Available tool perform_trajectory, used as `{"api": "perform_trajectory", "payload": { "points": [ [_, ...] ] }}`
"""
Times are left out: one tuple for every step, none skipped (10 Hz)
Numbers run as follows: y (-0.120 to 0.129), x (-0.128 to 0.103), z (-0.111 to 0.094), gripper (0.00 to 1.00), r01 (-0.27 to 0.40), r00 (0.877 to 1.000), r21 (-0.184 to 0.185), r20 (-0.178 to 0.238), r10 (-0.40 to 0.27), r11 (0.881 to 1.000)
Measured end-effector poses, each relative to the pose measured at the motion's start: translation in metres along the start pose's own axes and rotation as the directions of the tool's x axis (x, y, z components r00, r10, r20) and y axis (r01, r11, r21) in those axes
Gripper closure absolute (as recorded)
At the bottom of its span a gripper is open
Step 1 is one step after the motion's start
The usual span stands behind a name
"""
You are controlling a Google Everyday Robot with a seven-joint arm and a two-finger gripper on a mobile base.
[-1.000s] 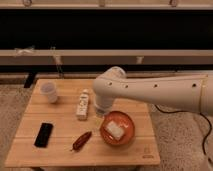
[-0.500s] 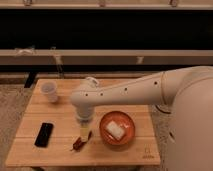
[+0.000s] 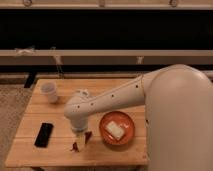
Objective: Place the pepper on the white sponge
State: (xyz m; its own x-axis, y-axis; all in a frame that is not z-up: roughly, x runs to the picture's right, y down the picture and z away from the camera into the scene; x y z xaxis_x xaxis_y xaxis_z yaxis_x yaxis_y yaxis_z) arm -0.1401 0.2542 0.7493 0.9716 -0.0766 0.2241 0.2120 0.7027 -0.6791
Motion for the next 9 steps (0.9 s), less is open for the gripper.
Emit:
{"api": "perform_trajectory", "payload": {
  "points": [
    [0.001,-0.003,0.006,0.20,0.000,1.000,-0.004,-0.004,0.000,1.000],
    [0.000,-0.002,0.013,0.20,-0.009,1.000,-0.007,-0.012,0.009,1.000],
    [-0.001,-0.002,0.019,0.21,-0.022,1.000,-0.009,-0.020,0.022,1.000],
    [-0.002,-0.001,0.023,0.24,-0.030,0.999,-0.011,-0.029,0.029,1.000],
    [-0.003,0.000,0.029,0.35,-0.035,0.998,-0.011,-0.043,0.035,0.999],
    [-0.003,0.003,0.031,0.46,-0.042,0.997,-0.012,-0.062,0.041,0.999],
    [-0.002,0.006,0.033,0.55,-0.050,0.996,-0.015,-0.078,0.048,0.999],
    [-0.001,0.008,0.035,0.66,-0.052,0.994,-0.017,-0.095,0.050,0.999],
    [0.001,0.009,0.036,0.76,-0.054,0.993,-0.016,-0.108,0.052,0.998]
  ]
}}
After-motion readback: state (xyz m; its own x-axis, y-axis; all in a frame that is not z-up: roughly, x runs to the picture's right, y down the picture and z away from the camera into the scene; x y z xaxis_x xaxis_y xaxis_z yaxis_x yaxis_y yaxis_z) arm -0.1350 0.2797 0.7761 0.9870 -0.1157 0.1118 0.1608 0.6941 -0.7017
